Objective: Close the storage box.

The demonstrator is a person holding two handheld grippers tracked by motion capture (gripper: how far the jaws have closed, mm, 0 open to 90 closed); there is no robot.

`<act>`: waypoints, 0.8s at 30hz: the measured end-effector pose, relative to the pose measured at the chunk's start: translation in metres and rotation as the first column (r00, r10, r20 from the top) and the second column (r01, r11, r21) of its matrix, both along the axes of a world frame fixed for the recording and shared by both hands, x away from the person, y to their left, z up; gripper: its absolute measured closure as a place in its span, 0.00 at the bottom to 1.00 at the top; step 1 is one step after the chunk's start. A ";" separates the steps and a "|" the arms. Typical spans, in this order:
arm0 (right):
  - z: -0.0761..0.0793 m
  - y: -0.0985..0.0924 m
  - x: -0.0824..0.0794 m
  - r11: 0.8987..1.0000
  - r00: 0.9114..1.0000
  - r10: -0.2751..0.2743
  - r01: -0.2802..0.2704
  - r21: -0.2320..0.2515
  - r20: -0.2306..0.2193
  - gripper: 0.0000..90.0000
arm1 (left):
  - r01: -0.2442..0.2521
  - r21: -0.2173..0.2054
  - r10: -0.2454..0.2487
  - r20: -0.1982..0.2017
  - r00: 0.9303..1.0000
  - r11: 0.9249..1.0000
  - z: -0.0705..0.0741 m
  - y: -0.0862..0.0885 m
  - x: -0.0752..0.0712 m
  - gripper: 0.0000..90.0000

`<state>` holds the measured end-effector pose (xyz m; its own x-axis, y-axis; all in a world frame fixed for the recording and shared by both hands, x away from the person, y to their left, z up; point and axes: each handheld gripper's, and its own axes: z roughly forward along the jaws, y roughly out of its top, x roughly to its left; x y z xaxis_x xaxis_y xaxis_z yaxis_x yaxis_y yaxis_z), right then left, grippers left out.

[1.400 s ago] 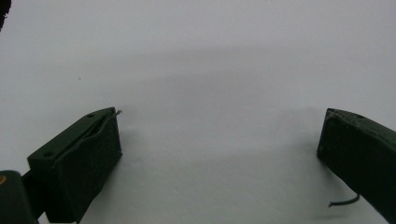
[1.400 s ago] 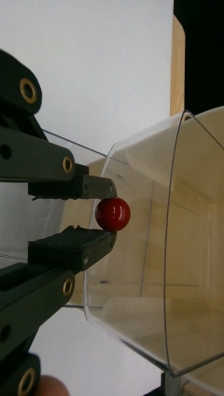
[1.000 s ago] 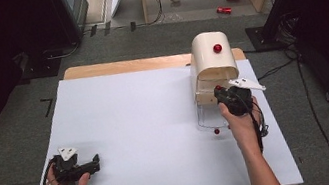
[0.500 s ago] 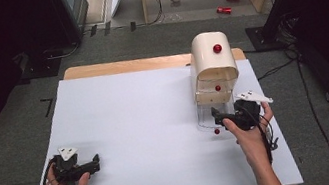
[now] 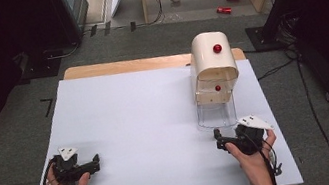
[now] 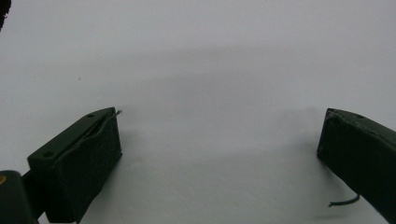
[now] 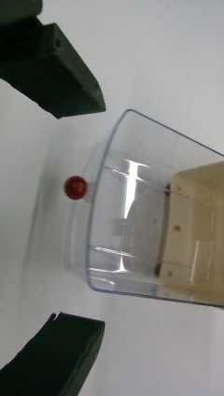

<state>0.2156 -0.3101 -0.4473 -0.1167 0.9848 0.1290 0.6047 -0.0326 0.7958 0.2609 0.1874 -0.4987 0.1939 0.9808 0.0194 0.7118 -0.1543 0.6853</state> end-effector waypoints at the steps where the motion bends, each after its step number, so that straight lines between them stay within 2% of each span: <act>1: -0.003 0.000 -0.003 1.000 1.000 -0.005 0.005 0.003 -0.002 0.00 | 0.000 0.000 0.000 0.001 1.000 1.000 0.000 0.000 0.000 0.00; 5: -0.016 -0.001 -0.016 1.000 1.000 -0.024 0.024 0.006 -0.018 0.00 | 0.001 0.001 -0.001 0.000 1.000 1.000 0.000 0.000 0.000 0.00; 10: -0.029 -0.004 -0.023 0.999 0.998 -0.034 0.035 0.012 -0.048 0.00 | 0.000 0.000 0.000 0.000 1.000 1.000 0.000 0.000 0.000 0.00; 24: -0.043 0.009 -0.017 0.999 0.996 -0.034 0.033 -0.015 -0.077 0.00 | 0.000 0.000 0.000 0.000 1.000 1.000 0.000 0.000 0.000 0.00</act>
<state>0.1989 -0.3010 -0.4905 -0.0739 0.9897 0.1229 0.6631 -0.0432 0.7473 0.2611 0.1874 -0.4987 0.1943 0.9807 0.0195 0.7120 -0.1547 0.6849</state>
